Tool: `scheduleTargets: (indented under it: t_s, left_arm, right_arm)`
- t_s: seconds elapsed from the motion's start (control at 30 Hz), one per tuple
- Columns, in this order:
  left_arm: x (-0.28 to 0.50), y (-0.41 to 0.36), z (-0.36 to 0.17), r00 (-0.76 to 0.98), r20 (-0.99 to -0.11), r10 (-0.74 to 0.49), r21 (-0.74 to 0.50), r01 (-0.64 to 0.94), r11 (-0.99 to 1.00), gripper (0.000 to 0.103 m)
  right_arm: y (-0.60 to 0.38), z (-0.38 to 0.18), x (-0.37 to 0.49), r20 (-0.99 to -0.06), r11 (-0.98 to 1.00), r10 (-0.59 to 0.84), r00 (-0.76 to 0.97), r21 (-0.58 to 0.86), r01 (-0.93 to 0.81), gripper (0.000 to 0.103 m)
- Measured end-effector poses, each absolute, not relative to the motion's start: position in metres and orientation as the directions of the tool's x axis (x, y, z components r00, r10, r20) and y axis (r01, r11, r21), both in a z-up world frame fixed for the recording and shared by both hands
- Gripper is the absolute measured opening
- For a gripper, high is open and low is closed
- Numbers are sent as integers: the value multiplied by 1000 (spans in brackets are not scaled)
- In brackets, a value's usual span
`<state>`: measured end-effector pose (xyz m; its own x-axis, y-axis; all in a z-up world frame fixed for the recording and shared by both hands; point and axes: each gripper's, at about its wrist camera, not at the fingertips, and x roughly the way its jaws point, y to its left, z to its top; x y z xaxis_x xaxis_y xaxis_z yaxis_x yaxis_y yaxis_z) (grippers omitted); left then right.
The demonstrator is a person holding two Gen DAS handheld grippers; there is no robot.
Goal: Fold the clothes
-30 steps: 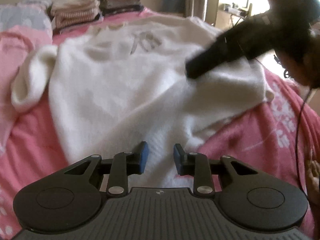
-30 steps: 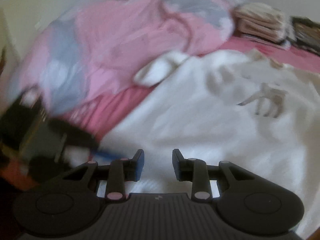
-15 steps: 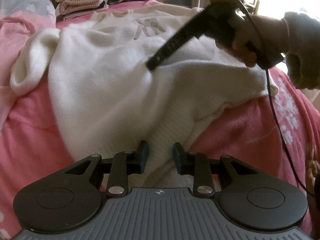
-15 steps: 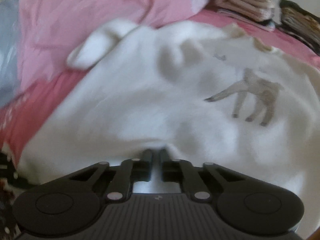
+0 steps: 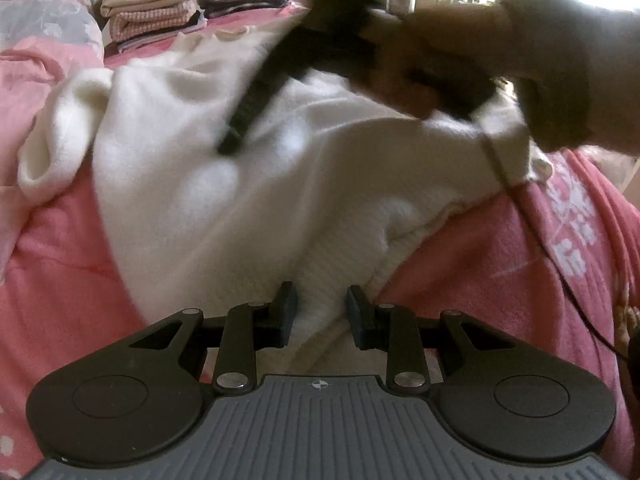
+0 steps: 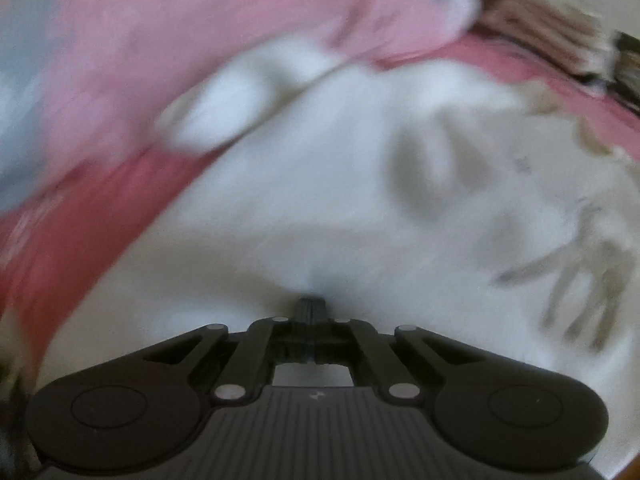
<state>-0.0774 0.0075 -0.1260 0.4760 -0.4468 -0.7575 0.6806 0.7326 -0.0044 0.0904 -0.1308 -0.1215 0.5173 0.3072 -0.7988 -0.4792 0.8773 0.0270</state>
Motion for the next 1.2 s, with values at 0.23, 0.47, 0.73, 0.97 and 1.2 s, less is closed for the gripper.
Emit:
scheduleTargets:
  t_s: [0.23,0.47,0.73,0.97,1.2]
  left_arm:
    - [-80,12,-126,476,-750,-458,-6,688,725,28]
    - [-75,13,-127,470,-748,-468,-18,691,723,28]
    - [-73,14,-127,467,-745,-476,-24,694,719,28]
    - [-70,15,-124,444,-754,-485,-33,711,702,28]
    - [-76,15,-127,462,-740,-489,-1,725,688,29]
  right_arm:
    - [-141,-98,101,-797,910,293,529,61,-411,1]
    - [-96,-111,85,-823,816,429,373,176,-550,0]
    - [-139,-100,122,-768,902,422,481,301,-310,1]
    - [-193,-72,84,-734,891,450,509,408,-200,18]
    - [-250,-41,44,-697,880,412,588,471,-57,20]
